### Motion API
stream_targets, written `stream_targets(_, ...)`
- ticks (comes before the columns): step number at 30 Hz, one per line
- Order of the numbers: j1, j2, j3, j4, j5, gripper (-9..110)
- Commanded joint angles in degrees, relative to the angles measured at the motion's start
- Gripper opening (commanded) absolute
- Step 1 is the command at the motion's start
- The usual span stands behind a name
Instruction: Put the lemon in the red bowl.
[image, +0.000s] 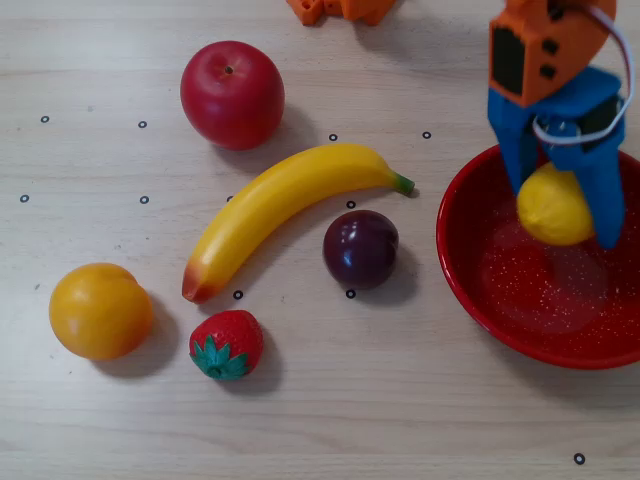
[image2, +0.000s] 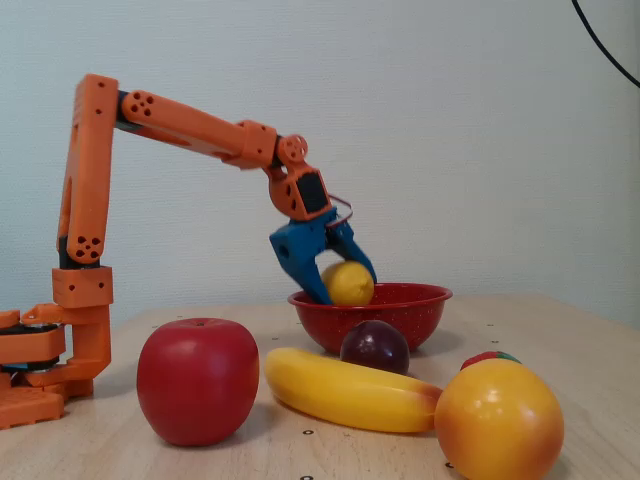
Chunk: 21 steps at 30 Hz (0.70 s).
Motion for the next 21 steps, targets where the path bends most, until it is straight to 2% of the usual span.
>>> stream_targets(1,0.18,3.25,-3.16,-1.41,-0.35,21)
stream_targets(5,-0.53,3.16,-3.52,-1.05,-1.67,31)
stream_targets(14,-2.55,5.01,-6.06,3.25,-4.31,42)
stream_targets(17,-3.43,6.42,-7.12,4.48,-4.83,39)
stream_targets(21,-5.01,9.67,-10.63,7.29,-6.33,27)
